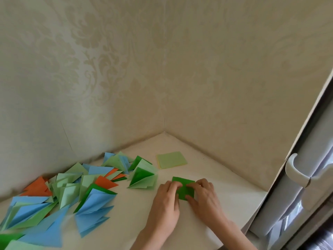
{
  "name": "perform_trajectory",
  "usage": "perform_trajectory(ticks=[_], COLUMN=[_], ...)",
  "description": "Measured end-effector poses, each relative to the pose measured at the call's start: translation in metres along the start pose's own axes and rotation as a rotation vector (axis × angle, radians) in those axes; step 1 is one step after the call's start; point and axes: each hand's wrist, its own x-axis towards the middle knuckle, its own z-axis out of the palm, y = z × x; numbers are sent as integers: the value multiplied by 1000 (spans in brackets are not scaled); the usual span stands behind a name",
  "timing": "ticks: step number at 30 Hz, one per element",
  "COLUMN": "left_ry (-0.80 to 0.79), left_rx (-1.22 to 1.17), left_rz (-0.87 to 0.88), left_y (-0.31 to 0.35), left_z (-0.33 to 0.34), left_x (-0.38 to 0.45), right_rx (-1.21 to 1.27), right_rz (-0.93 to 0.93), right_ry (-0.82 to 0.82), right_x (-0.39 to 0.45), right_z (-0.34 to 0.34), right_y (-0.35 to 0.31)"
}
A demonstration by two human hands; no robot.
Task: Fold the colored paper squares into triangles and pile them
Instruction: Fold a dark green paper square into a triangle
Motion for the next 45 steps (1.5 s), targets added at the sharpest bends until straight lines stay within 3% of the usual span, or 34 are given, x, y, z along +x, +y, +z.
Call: perform_trajectory(ticks=[2, 5, 10, 18, 22, 27, 35, 45], left_ry=[-77, -125, -123, -237, -211, -258, -151, -42], left_rx=[4, 51, 75, 24, 11, -85, -133, -166], left_rz=[-33, -22, 24, 21, 45, -3, -201, -258], left_y=[3, 0, -15, -33, -37, -44, -48, -38], left_z=[0, -3, -9, -25, -24, -24, -15, 3], left_x=[-3, -4, -4, 4, 6, 11, 10, 19], right_rx=[-167, -211, -63, 242, 228, -32, 23, 50], right_rz=[-40, -27, 120, 157, 65, -99, -47, 124], right_ry=[111, 181, 83, -123, -90, -41, 42, 80], right_x=[-7, -17, -7, -9, -8, 9, 1, 0], right_z=[1, 2, -10, -9, -4, -11, -8, 2], right_y=[-7, -10, -10, -24, -16, -9, 7, -5])
